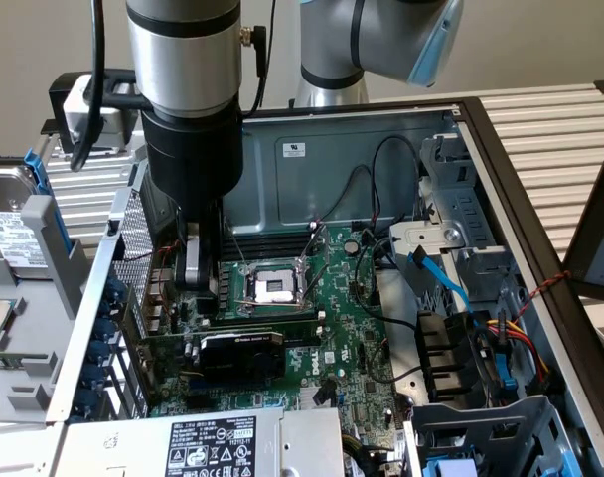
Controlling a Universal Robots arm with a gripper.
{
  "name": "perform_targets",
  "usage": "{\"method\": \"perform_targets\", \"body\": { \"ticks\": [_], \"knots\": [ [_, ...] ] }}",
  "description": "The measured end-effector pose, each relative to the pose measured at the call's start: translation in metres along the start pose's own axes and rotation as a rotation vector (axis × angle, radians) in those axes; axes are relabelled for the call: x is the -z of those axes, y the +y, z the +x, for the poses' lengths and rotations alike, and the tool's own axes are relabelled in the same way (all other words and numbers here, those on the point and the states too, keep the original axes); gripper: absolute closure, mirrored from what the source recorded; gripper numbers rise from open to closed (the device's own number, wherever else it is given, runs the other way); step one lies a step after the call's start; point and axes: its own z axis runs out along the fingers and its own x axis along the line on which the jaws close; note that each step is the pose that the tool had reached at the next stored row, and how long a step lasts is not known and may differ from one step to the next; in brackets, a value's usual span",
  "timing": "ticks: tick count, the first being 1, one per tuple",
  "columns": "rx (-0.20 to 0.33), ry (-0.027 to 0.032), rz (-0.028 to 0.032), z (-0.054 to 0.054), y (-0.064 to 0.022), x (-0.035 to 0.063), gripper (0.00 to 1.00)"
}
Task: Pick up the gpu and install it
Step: 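Press down on the gpu until it lock into place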
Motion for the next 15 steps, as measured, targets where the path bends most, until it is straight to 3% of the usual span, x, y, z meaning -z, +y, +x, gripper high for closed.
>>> {"method": "perform_targets", "body": {
  "ticks": [5,8,10,13,15],
  "knots": [
    [0.0,-0.0007,0.0084,-0.001,0.0095,-0.0015,0.89],
    [0.0,-0.002,0.0273,-0.001,0.015,-0.0022,0.89],
    [0.0,-0.0022,0.0298,-0.001,0.0158,-0.0026,0.89],
    [0.0,-0.0035,0.0488,-0.003,0.0181,-0.0049,0.89],
    [0.0,-0.0039,0.0551,-0.003,0.0195,-0.0077,0.89]
  ]
}}
